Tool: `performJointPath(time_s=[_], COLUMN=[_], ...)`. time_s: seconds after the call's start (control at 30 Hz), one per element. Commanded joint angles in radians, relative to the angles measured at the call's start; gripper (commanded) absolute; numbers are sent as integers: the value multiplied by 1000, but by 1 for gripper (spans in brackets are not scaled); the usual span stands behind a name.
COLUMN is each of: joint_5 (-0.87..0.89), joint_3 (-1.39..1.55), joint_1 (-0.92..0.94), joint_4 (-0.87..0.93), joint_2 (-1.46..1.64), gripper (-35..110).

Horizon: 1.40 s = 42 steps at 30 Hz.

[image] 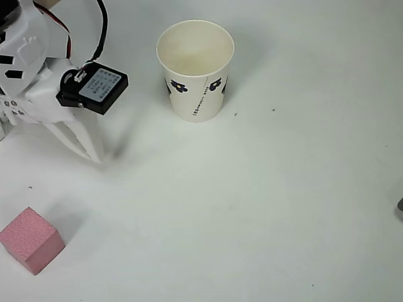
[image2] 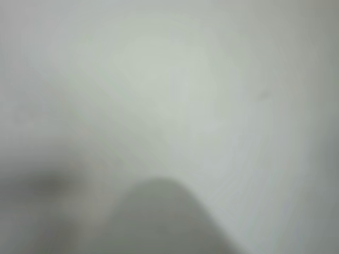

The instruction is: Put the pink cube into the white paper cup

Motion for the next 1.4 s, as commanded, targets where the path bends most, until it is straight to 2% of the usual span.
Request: performJointPath(time_s=[0.0,0.33,0.47,0.63,0.73,0.87,1.03,1.17,1.37], joint_5=[28,74,167,129,83,2,-110,-187,-285], joint_3=[44,44,44,2,-101,-314,-558,-614,-600], joint_1=[69,-46,-69,-104,-77,-12,120,222,334], joint_4=[-107,-75,-49,-103,-87,-35,118,195,210], joint_2=[114,150,173,178,138,-94,-308,-337,-380], gripper=[0,0,0,0,0,0,0,0,2])
